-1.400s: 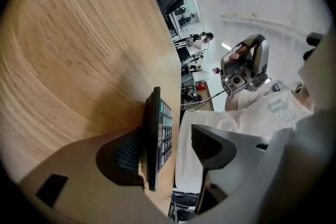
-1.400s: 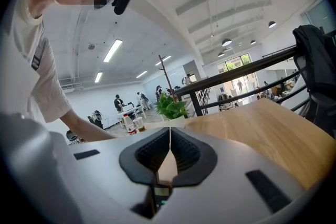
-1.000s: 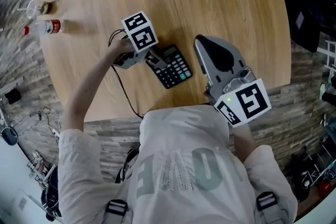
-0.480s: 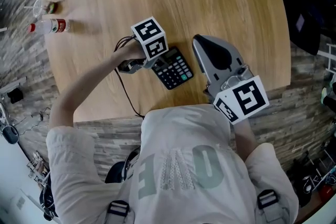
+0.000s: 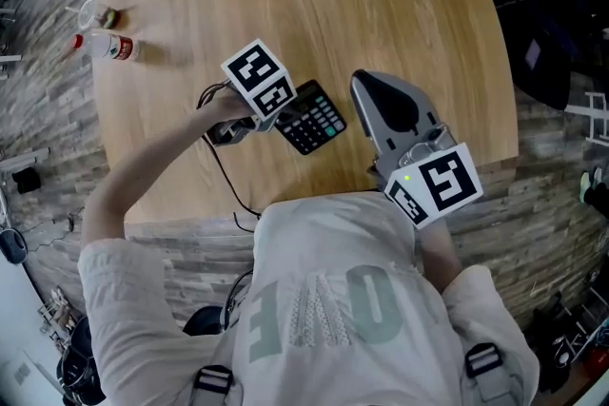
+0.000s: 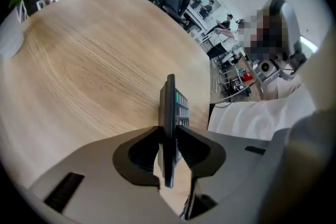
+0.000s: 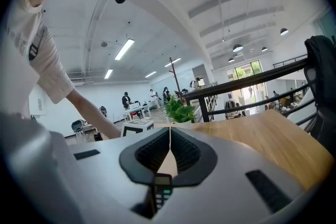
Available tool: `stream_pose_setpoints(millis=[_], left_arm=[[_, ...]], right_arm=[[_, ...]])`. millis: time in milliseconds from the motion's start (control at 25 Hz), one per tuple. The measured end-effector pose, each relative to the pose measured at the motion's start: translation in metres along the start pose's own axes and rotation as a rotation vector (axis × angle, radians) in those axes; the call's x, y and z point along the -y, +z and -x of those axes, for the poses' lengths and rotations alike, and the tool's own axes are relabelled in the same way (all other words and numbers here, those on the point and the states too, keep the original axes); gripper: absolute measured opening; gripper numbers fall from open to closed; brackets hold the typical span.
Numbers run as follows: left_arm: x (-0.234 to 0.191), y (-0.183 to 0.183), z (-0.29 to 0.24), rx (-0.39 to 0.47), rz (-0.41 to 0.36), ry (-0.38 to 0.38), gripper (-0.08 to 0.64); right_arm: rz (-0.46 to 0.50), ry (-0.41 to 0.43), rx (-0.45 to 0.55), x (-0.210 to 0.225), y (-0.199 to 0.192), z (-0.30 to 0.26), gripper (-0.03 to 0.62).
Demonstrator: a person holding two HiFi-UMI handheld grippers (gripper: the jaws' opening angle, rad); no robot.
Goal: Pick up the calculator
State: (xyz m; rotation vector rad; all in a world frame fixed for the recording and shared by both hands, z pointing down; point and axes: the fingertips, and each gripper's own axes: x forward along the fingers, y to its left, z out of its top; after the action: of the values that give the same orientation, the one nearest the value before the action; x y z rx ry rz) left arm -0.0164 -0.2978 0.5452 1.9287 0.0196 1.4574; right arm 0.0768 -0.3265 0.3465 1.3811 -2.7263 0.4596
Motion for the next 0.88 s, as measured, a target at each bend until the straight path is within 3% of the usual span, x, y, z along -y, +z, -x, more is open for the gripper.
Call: stream_pose_setpoints(millis=[280, 400, 560, 680, 880], left_arm=[[0.016, 0.03, 0.062, 0.298, 0.055, 0.012, 0.117], [0.029, 0.04, 0.094, 0.458, 0.067, 0.027, 0.117], [0.046, 0.055, 0.144, 0.737, 0.115, 0.031, 0.117], [0.053, 0.062, 0.188, 0.941, 0.12, 0.121, 0.117], [0.07, 0.049, 0.254, 1.235, 0.099, 0.356, 0.117]], right_arm=[[0.263, -0.017, -0.017, -0.02, 0.016, 0.008, 0.02], [0.301, -0.015, 0.014, -0.034, 0.032, 0.011, 0.02], [0.33, -0.01, 0.026, -0.045, 0.05, 0.007, 0.02], [0.309, -0.008, 0.042, -0.052, 0.063, 0.003, 0.02], [0.315, 0.041, 0.085, -0.072, 0.077, -0.001, 0.02]])
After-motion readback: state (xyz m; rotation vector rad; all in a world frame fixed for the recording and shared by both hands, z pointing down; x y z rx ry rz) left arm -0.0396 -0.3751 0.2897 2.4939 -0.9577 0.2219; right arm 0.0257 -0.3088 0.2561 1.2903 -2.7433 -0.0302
